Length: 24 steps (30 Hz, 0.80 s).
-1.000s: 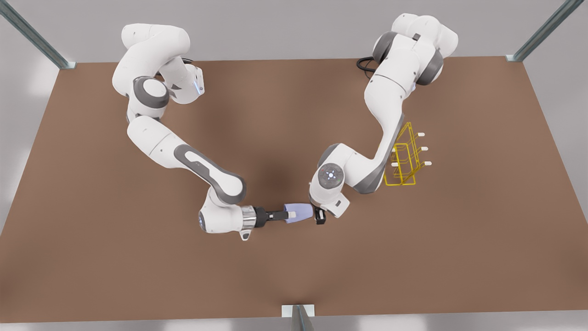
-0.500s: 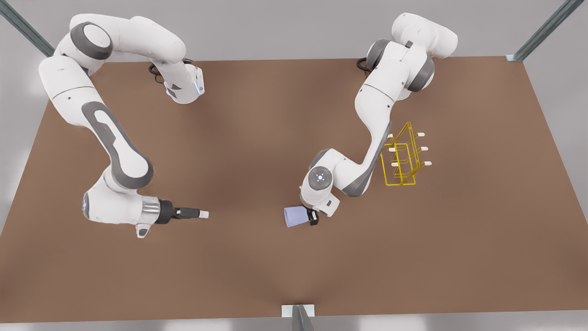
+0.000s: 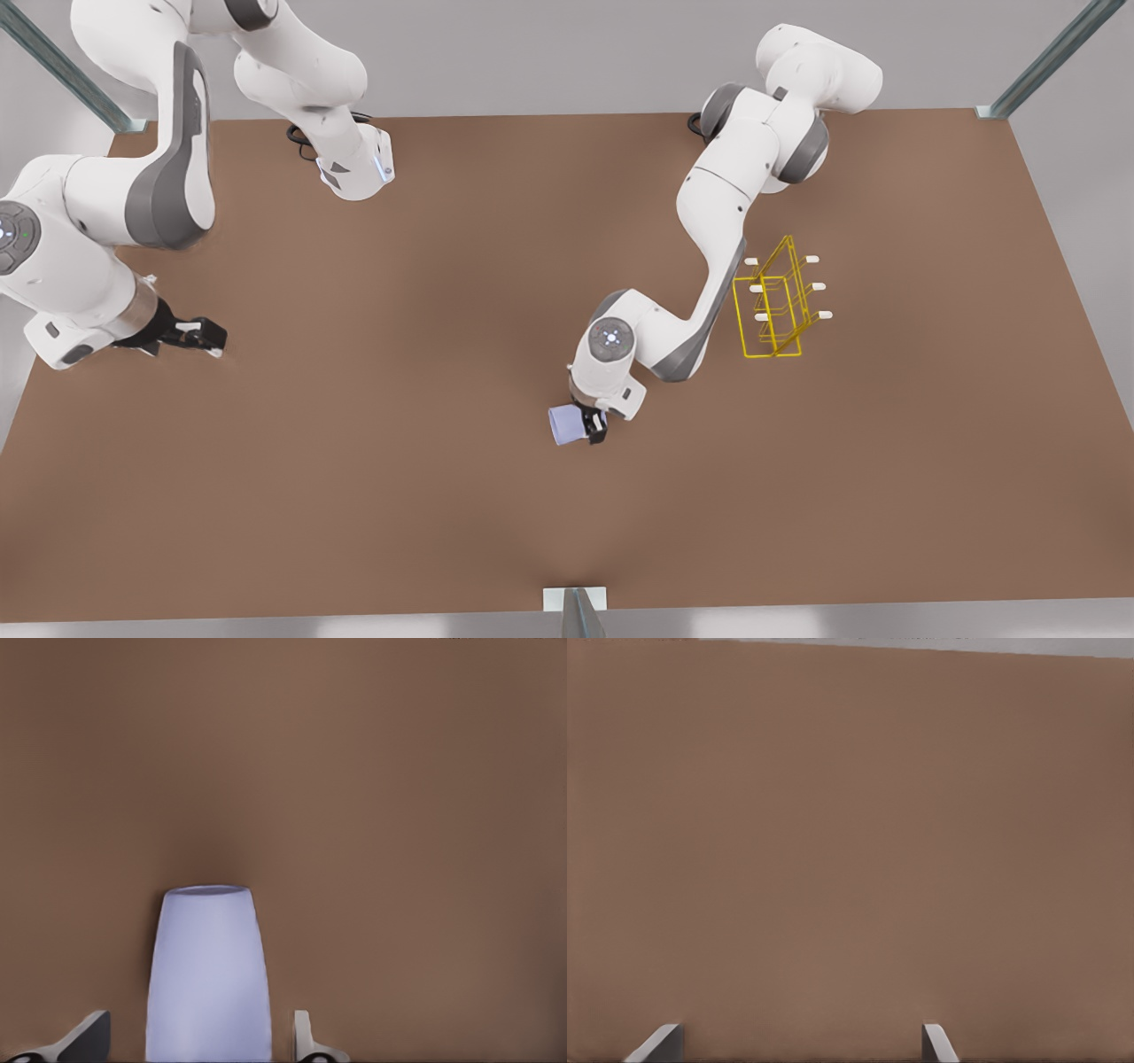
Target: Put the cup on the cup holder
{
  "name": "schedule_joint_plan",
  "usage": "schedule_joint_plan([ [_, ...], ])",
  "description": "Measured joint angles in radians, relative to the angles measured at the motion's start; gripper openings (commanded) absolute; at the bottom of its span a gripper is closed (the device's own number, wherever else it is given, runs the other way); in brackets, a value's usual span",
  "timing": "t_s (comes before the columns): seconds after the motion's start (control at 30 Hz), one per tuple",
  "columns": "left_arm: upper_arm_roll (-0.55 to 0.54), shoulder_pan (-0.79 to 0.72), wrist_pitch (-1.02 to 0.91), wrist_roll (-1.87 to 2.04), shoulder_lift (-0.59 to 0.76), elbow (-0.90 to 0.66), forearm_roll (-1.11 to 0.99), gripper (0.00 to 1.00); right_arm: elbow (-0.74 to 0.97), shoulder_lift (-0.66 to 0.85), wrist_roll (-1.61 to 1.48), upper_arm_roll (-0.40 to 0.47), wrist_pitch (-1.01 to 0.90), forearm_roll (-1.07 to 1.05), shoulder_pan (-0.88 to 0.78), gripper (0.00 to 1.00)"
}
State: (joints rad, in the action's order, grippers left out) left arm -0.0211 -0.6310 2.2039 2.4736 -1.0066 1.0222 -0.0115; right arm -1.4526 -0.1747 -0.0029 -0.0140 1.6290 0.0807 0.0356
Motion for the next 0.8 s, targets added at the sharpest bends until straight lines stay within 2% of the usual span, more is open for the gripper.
schedule_joint_plan([
  [0.27, 0.010, -0.034, 0.014, 0.001, -0.053, -0.022, -0.006, 1.00, 0.038, -0.005, -0.068, 0.017, -0.103, -0.041, -0.014, 1.00],
  [0.8, 0.072, -0.044, 0.011, 0.011, -0.075, -0.083, -0.005, 1.00, 0.057, -0.059, -0.143, 0.017, -0.098, -0.039, -0.012, 1.00],
])
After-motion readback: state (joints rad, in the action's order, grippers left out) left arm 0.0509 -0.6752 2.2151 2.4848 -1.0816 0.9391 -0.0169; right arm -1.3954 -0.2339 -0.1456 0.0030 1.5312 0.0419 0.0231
